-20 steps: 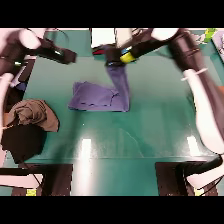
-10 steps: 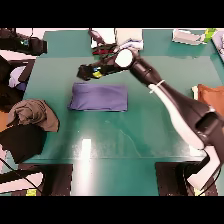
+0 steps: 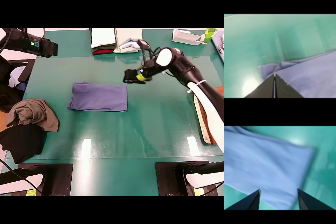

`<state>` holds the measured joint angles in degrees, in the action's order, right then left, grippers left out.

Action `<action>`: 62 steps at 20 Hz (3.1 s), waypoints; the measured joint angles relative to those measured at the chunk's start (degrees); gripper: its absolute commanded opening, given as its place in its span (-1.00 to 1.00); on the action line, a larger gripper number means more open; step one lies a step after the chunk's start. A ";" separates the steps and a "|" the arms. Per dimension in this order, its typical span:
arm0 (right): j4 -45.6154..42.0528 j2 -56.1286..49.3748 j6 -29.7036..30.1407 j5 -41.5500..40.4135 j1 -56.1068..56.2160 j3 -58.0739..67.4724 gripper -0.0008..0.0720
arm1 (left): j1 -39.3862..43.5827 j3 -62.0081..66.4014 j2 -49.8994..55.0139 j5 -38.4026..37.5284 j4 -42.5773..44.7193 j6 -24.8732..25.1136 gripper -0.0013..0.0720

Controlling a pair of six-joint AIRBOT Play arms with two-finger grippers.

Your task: Fold the shirts.

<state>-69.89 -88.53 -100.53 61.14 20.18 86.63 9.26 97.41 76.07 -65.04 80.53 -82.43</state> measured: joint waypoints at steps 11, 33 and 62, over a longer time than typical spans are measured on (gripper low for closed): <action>3.30 -8.20 -13.18 -0.20 0.13 -3.13 0.49 | 1.09 0.00 0.07 -0.46 -0.09 0.04 -0.89; -8.39 0.26 -9.64 6.43 -18.23 6.21 -0.93 | 10.25 0.00 0.07 -3.39 -1.27 2.19 -0.90; -5.53 11.89 1.70 19.15 -63.21 22.97 -0.93 | 11.65 0.00 0.07 -3.56 -4.11 -0.15 -0.89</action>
<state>-75.42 -76.64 -98.83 80.29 -43.03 109.60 20.91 97.41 76.14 -68.60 76.42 -82.59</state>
